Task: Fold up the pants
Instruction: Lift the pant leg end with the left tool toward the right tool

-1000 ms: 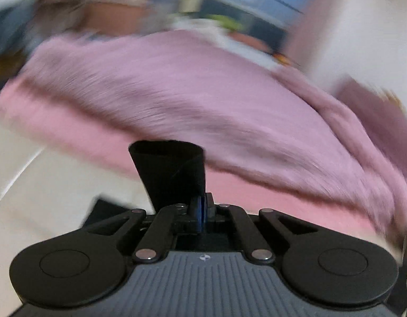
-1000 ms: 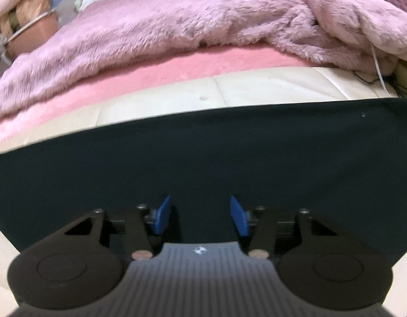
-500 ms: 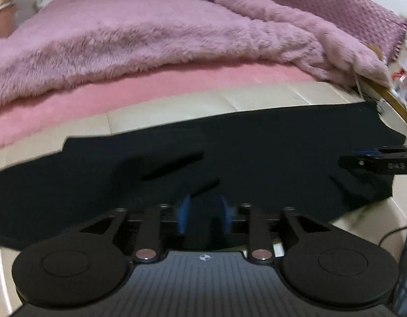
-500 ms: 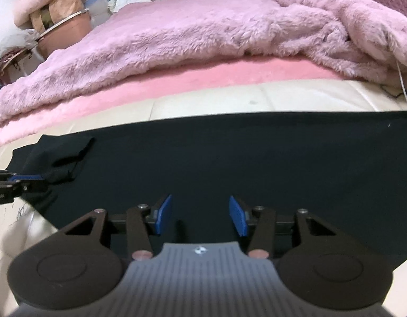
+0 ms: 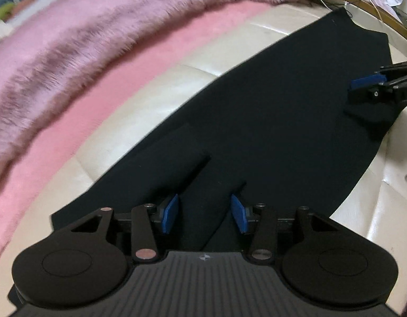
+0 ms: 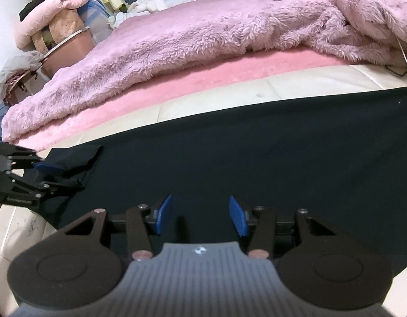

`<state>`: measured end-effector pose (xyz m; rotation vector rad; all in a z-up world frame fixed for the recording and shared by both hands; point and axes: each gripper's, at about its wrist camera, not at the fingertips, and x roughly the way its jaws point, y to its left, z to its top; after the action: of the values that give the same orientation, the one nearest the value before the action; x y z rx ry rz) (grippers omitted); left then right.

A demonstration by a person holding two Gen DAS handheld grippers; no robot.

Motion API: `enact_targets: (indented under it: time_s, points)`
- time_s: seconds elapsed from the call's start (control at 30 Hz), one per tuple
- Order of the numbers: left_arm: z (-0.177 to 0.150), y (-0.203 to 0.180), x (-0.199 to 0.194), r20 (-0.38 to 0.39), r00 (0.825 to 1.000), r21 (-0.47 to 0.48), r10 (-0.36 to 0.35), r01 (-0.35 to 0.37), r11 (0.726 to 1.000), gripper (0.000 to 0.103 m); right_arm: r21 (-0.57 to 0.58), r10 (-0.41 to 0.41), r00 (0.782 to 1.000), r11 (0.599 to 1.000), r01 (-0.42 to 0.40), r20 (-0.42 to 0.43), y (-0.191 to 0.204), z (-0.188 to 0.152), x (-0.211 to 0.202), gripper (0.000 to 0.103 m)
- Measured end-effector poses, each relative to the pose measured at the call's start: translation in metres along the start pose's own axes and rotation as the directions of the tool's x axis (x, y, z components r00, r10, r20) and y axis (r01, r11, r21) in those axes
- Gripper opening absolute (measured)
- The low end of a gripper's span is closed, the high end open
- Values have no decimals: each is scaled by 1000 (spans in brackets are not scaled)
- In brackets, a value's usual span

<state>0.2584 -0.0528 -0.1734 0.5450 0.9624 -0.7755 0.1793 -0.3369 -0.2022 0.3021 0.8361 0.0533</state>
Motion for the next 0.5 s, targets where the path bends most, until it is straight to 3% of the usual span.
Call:
enact_targets:
  time_s: [0.2,0.37,0.5]
  points:
    - [8,4,-2,-76,987,23,-142,144,989,52,14,-3,1000,1000,3,-8,-5,-3,6,46]
    - [17,21,-2,-105,985,-6,-136,136,991,51,1,-6,1000,1000,6,-3,-3,-4,8,46]
    - [23,30,9,-157,976,4,-153,156,988,42,3,0,1000,1000,0,-1,-4,-4,8,46]
